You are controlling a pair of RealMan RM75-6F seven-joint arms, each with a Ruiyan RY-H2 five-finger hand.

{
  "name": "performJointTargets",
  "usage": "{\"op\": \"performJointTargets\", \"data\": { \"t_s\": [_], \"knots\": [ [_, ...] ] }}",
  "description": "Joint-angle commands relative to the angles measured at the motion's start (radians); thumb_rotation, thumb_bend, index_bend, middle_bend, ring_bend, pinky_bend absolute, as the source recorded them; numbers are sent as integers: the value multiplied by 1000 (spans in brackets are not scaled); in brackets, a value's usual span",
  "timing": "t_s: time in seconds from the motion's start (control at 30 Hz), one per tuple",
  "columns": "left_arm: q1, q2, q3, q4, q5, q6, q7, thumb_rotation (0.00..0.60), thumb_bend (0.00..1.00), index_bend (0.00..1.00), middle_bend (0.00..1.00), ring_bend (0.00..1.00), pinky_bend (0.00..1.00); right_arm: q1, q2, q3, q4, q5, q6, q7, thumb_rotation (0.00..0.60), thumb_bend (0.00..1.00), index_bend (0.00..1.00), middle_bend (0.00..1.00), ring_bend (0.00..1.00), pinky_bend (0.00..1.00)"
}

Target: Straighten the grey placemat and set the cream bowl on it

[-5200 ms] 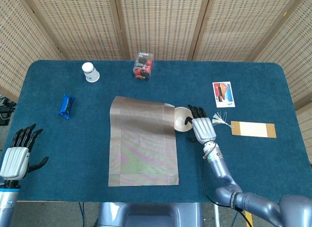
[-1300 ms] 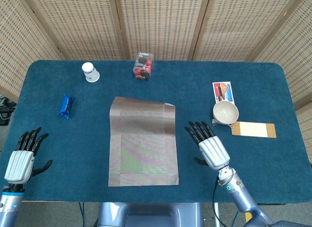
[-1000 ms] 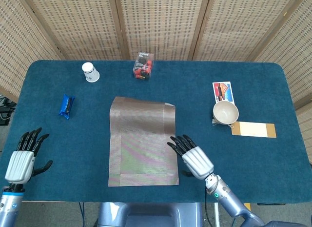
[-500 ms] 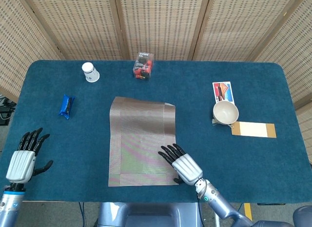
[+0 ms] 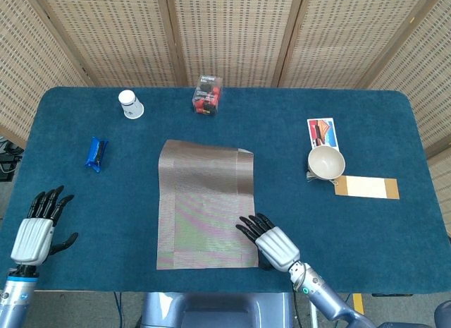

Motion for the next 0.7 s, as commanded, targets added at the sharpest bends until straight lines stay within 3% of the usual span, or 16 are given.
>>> {"op": "performJointTargets", "data": {
  "t_s": [0.03,0.3,0.7],
  "knots": [
    [1,-1,1,-1,2,2,4,600,216,142,0,0,0,-3,9,-7,-6,5,-8,-3,600,0,0,0,0,0],
    [1,-7,4,6,5,2,11,600,216,142,0,0,0,-10,17,-18,-20,17,-27,-1,600,0,0,0,0,0],
    [0,-9,4,9,3,-2,8,600,216,142,0,0,0,-13,-35,0,49,20,-26,53,600,0,0,0,0,0]
  ]
}}
